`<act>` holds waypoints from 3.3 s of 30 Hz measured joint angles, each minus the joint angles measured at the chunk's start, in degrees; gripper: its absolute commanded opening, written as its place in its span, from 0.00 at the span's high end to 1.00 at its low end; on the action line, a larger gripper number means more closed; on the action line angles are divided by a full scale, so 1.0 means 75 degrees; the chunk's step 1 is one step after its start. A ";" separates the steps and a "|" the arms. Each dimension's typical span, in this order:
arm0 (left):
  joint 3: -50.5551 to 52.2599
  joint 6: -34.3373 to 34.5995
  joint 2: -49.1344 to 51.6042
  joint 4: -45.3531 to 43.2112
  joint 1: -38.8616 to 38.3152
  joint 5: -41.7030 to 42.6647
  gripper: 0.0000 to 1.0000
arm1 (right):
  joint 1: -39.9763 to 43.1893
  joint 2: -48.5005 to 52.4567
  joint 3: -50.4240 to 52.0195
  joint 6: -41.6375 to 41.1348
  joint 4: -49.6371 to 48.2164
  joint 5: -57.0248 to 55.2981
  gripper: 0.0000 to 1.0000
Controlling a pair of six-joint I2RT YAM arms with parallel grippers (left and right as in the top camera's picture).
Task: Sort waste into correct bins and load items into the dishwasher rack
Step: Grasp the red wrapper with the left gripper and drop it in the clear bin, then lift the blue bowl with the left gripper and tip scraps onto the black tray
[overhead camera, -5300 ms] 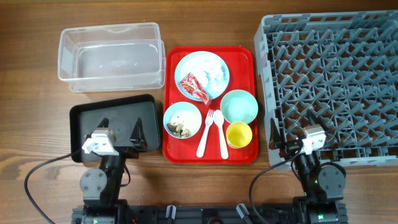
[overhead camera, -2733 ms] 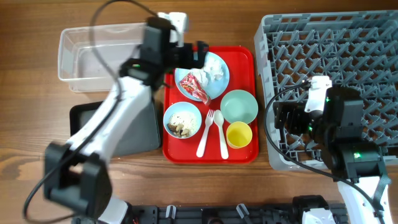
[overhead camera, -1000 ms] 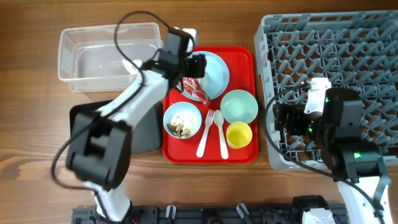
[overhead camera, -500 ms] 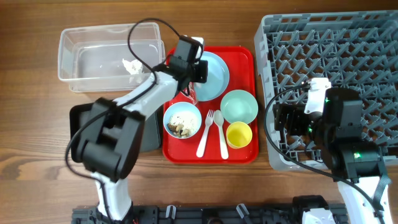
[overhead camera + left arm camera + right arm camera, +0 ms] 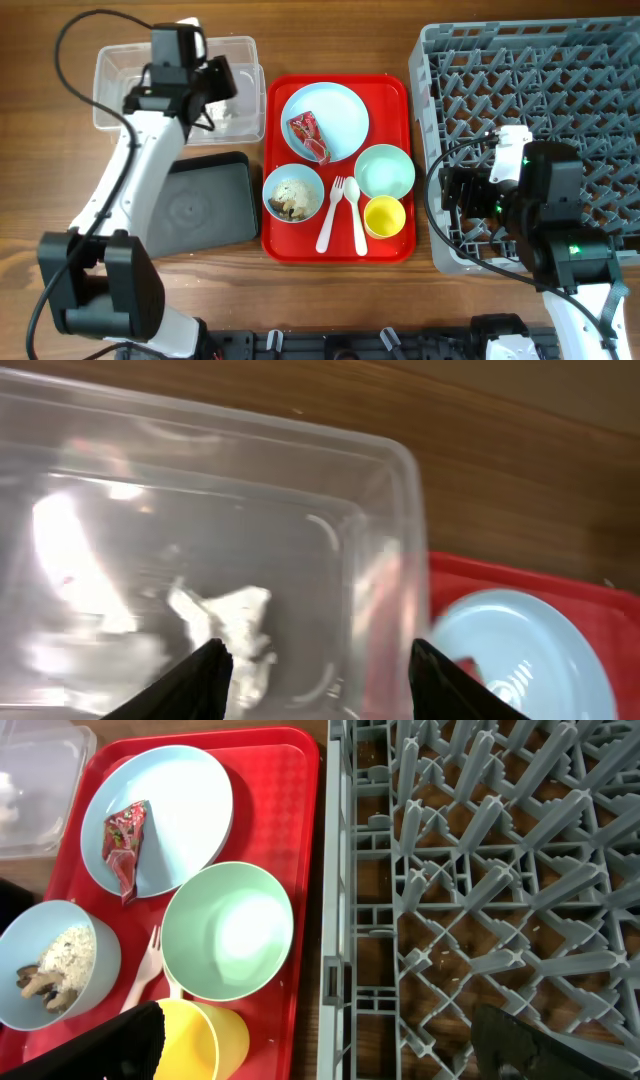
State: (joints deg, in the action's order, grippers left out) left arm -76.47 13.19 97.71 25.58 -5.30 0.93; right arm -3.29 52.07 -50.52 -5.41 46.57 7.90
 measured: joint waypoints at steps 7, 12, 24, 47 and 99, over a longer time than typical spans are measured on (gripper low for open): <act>-0.0003 0.2238 0.0804 0.0691 -0.2331 0.0259 0.33 | 0.0000 0.0000 0.0000 0.0000 -0.0003 0.0000 0.00; 0.0000 0.3381 0.2005 0.0364 -0.2891 0.0265 0.34 | 0.0000 0.0000 0.0000 0.0000 0.0015 0.0000 0.00; 0.0000 0.3684 0.2489 0.0009 -0.2888 0.0026 0.96 | 0.0000 0.0000 0.0000 0.0000 0.0026 0.0000 0.00; 0.0000 0.2256 0.0236 0.1134 -0.0064 -0.0950 0.40 | 0.0000 0.0000 0.0000 0.0000 0.0064 0.0000 0.00; 0.2838 -0.2352 0.0466 0.3754 0.4089 0.9932 0.96 | 0.0000 0.0000 0.0000 -0.0055 0.0140 0.0026 0.00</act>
State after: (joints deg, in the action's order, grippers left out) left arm -55.18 -4.45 101.21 53.74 25.36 75.42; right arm -3.29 52.07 -50.52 -5.82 47.62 8.10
